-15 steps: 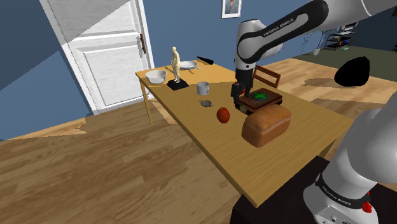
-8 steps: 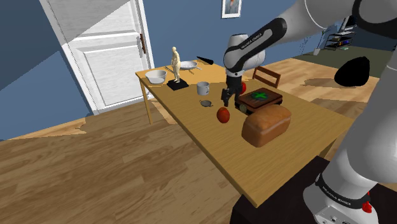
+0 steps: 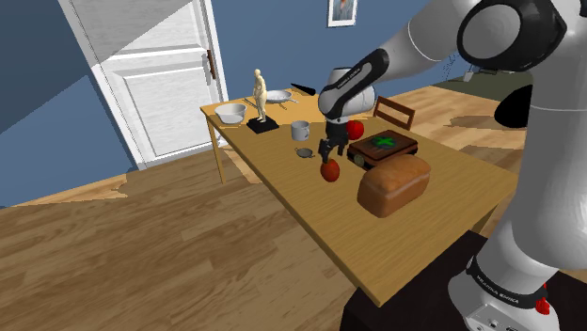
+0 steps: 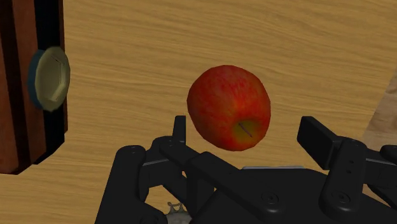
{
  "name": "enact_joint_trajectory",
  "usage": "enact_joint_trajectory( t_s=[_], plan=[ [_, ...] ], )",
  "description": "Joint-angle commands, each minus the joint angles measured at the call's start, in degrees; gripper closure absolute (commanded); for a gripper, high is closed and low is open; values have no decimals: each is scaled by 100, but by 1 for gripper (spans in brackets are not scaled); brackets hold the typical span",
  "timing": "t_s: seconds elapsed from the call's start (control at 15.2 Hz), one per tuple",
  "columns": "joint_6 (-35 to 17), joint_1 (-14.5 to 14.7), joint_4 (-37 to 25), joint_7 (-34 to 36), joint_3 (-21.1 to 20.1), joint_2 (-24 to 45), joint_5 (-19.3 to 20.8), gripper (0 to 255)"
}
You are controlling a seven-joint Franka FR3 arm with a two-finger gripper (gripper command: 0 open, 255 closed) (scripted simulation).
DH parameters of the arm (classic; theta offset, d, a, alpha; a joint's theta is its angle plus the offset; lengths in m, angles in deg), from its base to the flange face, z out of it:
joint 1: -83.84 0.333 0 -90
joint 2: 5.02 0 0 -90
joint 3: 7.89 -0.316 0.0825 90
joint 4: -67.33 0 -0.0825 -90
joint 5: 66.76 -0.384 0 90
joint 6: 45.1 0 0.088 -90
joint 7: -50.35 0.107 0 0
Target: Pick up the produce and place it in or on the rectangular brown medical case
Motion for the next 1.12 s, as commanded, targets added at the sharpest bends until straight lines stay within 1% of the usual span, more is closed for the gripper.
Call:
enact_joint_trajectory(
  t_s=[0.0, 0.2, 0.73, 0.79, 1.06],
  plan=[
    [-152, -4, 48, -24, -21, 102, -45, 0],
    [-316, -16, 83, -59, -47, 236, -98, 0],
    [-315, -16, 83, -59, -47, 235, -97, 0],
    [-315, -16, 83, -59, -47, 235, -97, 255],
    [-317, -15, 86, -58, -47, 235, -98, 255]
  ],
)
